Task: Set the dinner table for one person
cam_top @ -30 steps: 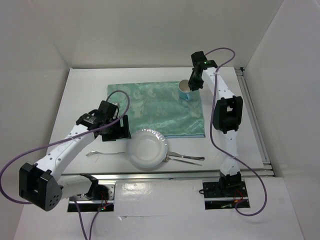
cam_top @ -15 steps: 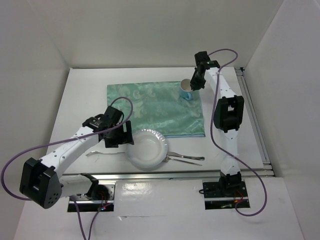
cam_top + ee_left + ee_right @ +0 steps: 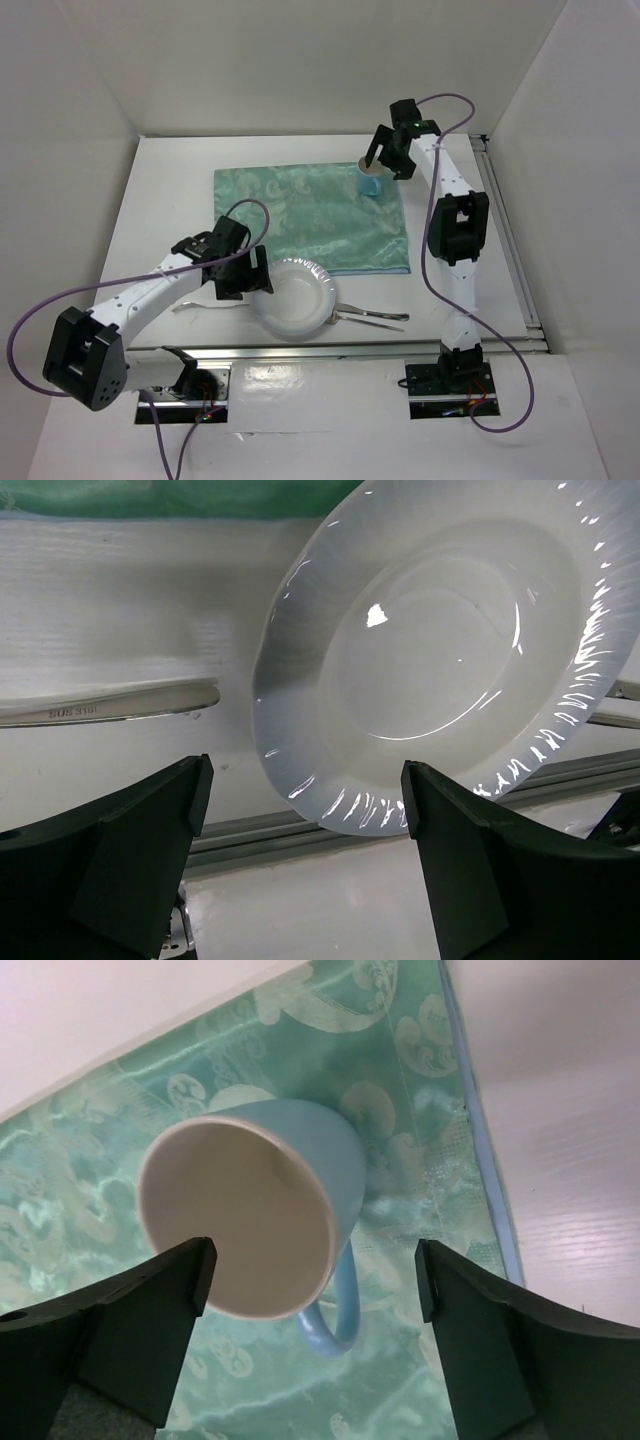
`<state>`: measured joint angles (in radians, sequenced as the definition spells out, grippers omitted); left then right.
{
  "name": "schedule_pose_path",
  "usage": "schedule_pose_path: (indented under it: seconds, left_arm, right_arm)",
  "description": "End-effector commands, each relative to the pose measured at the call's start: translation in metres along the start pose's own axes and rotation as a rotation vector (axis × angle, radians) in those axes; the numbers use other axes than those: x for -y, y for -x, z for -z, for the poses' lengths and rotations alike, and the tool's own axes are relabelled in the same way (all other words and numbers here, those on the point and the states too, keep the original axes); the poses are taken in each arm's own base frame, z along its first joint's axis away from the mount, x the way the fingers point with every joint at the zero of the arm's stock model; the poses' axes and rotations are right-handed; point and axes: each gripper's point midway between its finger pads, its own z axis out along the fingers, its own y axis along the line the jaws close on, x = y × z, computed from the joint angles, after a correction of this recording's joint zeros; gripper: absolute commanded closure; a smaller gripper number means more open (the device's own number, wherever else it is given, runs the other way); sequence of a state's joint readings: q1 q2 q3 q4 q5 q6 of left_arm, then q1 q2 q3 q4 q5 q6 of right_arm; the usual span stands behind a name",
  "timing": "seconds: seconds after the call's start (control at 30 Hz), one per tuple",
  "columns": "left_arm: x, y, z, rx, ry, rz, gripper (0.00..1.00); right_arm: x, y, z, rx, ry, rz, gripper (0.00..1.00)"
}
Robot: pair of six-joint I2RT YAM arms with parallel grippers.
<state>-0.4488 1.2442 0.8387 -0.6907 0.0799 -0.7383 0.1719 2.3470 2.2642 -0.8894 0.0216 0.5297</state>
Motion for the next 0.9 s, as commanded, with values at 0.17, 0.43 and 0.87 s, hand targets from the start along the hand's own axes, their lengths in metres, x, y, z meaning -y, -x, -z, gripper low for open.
schedule_pose_path:
  seconds: [0.17,0.43,0.87]
  left_arm:
    - [0.007,-0.007,-0.029,0.05,-0.122,0.02,0.08]
    - [0.02,0.0,-0.044,0.058,-0.183,0.045,0.19]
    - [0.017,0.001,-0.062,0.059,-0.066,-0.008,0.48]
  right_arm:
    - [-0.039,0.07,0.146,0.305,0.269,-0.026,0.0]
    - [-0.03,0.066,0.204,0.373,0.276,0.002,0.0]
    - [-0.009,0.051,0.215,0.374,0.228,0.009,0.0]
